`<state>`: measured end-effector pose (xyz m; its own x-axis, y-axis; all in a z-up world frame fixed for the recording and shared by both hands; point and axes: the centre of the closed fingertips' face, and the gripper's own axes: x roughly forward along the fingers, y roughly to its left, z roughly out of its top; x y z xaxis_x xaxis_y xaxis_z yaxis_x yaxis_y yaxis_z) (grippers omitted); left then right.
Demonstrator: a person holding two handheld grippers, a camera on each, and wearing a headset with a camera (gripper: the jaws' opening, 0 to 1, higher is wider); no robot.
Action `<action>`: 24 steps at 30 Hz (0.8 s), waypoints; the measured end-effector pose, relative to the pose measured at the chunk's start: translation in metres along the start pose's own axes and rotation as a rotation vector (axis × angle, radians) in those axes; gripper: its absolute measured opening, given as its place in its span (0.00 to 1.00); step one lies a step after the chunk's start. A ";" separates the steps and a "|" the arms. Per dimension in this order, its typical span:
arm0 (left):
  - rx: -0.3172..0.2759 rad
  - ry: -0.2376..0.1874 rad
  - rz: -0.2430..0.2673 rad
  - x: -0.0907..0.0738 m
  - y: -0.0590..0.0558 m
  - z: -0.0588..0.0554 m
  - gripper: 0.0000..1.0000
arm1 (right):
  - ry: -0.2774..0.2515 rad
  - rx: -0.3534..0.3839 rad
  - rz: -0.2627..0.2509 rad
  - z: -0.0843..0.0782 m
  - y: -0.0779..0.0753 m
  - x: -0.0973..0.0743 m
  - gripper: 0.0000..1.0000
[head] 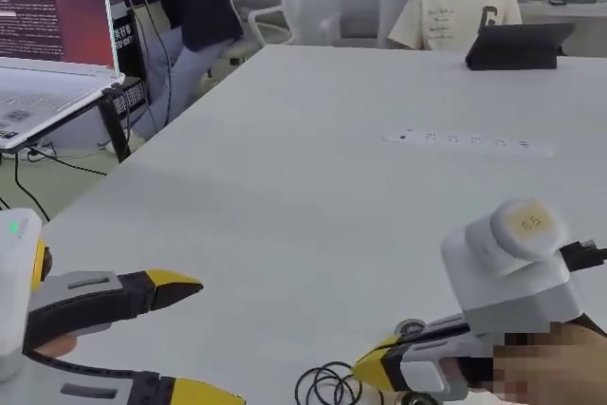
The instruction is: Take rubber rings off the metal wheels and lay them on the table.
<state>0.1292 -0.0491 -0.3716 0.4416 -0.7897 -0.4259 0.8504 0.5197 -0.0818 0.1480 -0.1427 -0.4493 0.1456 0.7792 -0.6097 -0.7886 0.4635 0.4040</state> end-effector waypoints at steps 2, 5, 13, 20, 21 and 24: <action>0.002 0.001 0.001 0.000 0.000 0.000 0.68 | -0.011 0.001 0.000 0.004 0.001 -0.002 0.00; 0.005 0.004 0.000 0.000 0.000 0.000 0.68 | -0.025 -0.009 -0.003 0.009 0.004 -0.006 0.00; 0.004 0.009 -0.015 0.000 -0.002 -0.002 0.69 | -0.062 -0.047 -0.016 0.026 0.007 -0.019 0.02; 0.013 0.020 -0.048 0.002 -0.007 -0.003 0.71 | -0.112 -0.041 -0.023 0.043 0.007 -0.038 0.06; 0.013 0.022 -0.052 0.002 -0.007 -0.004 0.72 | -0.115 -0.048 -0.027 0.045 0.007 -0.041 0.08; 0.007 0.003 -0.072 0.002 -0.010 -0.001 0.72 | -0.122 -0.051 -0.028 0.049 0.008 -0.050 0.12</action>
<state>0.1215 -0.0560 -0.3726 0.3785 -0.8237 -0.4222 0.8819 0.4594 -0.1056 0.1635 -0.1571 -0.3821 0.2371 0.8130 -0.5318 -0.8120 0.4664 0.3510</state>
